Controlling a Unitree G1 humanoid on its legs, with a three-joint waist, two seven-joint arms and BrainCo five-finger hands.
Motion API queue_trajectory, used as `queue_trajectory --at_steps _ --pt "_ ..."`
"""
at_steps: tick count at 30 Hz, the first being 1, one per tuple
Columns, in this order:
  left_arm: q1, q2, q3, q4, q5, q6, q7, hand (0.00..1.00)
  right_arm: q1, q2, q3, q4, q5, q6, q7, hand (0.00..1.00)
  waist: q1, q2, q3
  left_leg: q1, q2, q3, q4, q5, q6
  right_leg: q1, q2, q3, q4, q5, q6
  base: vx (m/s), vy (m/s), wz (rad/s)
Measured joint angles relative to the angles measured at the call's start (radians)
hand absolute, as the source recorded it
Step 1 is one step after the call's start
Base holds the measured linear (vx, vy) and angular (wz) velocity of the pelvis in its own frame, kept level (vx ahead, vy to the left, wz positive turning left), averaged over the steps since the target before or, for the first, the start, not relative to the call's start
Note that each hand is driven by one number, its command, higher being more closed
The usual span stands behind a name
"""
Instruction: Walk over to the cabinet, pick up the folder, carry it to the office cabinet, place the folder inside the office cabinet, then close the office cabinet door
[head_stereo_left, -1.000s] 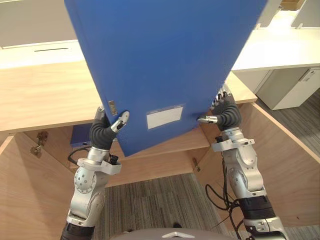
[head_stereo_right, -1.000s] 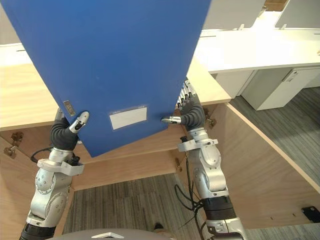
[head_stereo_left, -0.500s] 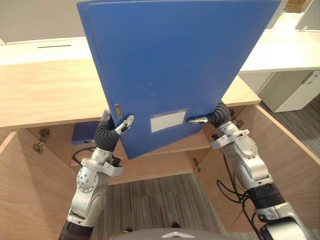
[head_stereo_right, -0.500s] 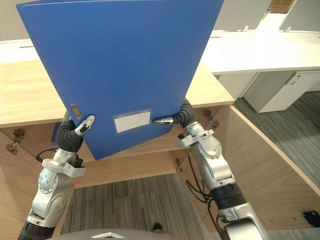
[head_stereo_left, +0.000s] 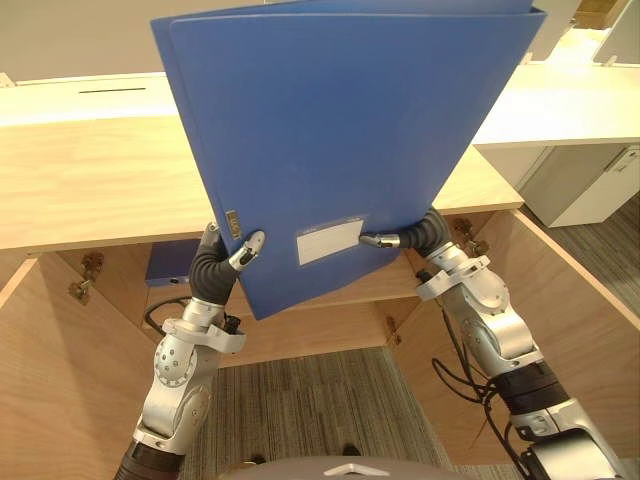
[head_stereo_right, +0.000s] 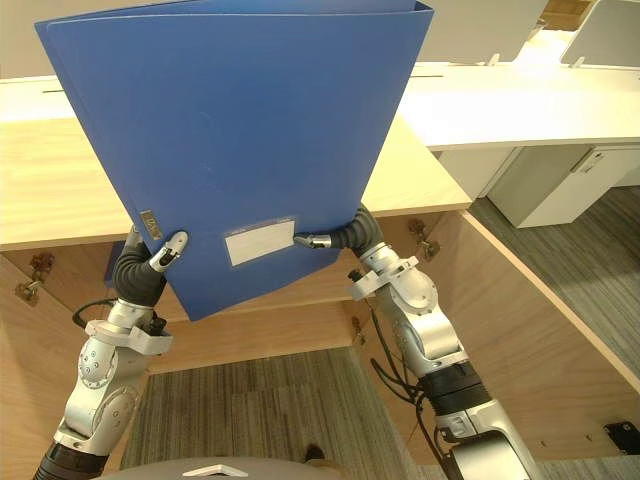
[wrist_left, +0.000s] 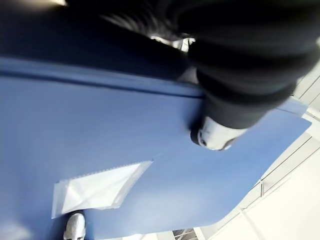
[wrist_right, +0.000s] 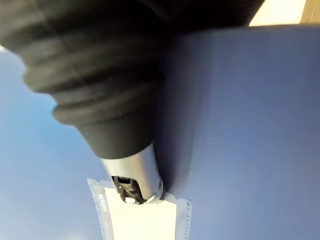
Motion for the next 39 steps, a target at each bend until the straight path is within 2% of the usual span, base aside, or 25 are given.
queue_trajectory --at_steps 1,2,11,18,20,24,27,31,35,39 --pt "0.0 -0.002 0.008 0.0 0.002 -0.001 0.0 1.0 0.0 0.019 -0.007 -0.001 -0.016 0.0 -0.001 1.0 0.001 0.0 0.0 0.0 0.0 0.0 0.0 0.0 0.0 0.0 0.0 0.0 0.0 0.0 0.0 0.0 0.0 0.0" --pt "0.0 -0.009 0.018 0.0 0.008 -0.001 0.0 0.0 0.0 0.037 -0.015 -0.003 -0.033 0.0 -0.002 1.0 0.001 0.0 0.0 0.0 0.0 -0.001 0.0 0.0 0.0 0.0 0.0 0.0 0.0 0.0 0.0 0.0 0.0 0.0" --pt "0.004 -0.047 0.07 0.001 0.1 -0.008 0.045 0.0 0.033 0.145 -0.053 -0.087 -0.117 0.001 -0.034 1.0 0.002 0.0 -0.006 -0.001 -0.003 -0.008 0.0 0.003 0.003 0.003 -0.003 -0.007 0.0 0.0 0.0 -0.01 -0.006 0.01" --pt "0.042 -0.099 0.126 0.0 0.21 -0.008 0.114 0.0 0.09 0.259 -0.073 -0.152 -0.152 0.0 -0.062 1.0 0.0 0.0 -0.022 0.004 -0.006 -0.018 -0.025 0.021 0.004 0.001 -0.005 -0.018 0.0 -0.001 0.0 -0.01 -0.005 0.03" --pt "0.053 -0.126 0.171 -0.001 0.246 -0.008 0.151 0.0 0.091 0.299 -0.096 -0.17 -0.152 -0.017 -0.077 1.0 0.001 0.0 -0.022 0.014 -0.007 -0.019 -0.037 0.028 0.003 0.003 -0.005 -0.02 0.0 -0.001 0.001 -0.05 -0.026 0.02" --pt "0.066 -0.154 0.253 -0.014 0.29 -0.009 0.2 0.0 0.119 0.328 -0.134 -0.202 -0.152 -0.036 -0.082 1.0 0.003 -0.001 -0.026 0.018 -0.008 -0.021 -0.052 0.034 0.003 0.003 -0.006 -0.022 0.0 -0.003 0.002 -0.03 -0.024 0.02" --pt "0.087 -0.186 0.335 -0.016 0.354 -0.009 0.264 0.0 0.165 0.345 -0.156 -0.206 -0.15 -0.038 -0.088 1.0 0.003 -0.002 -0.028 0.017 -0.009 -0.024 -0.055 0.036 0.004 0.004 -0.006 -0.024 -0.001 -0.003 0.002 0.0 -0.009 0.01" --pt "0.139 -0.232 0.423 -0.007 0.383 -0.008 0.323 0.0 0.22 0.377 -0.208 -0.215 -0.149 -0.038 -0.11 1.0 0.003 -0.002 -0.028 0.015 -0.009 -0.028 -0.056 0.035 0.004 0.005 -0.006 -0.027 -0.002 -0.004 0.003 -0.01 -0.009 0.01" --pt "0.204 -0.283 0.49 0.08 0.383 0.013 0.353 0.0 0.292 0.409 -0.24 -0.27 -0.149 -0.04 -0.112 1.0 0.005 -0.001 -0.028 0.014 -0.008 -0.036 -0.057 0.035 0.003 0.004 -0.007 -0.038 -0.002 -0.011 0.003 -0.03 -0.031 0.06" --pt "0.259 -0.319 0.537 0.229 0.384 0.061 0.371 0.0 0.328 0.411 -0.247 -0.275 -0.15 -0.041 -0.113 1.0 0.009 -0.002 -0.028 0.007 -0.008 -0.041 -0.057 0.034 0.002 0.001 -0.007 -0.046 -0.003 -0.014 0.003 -0.02 -0.029 0.04"
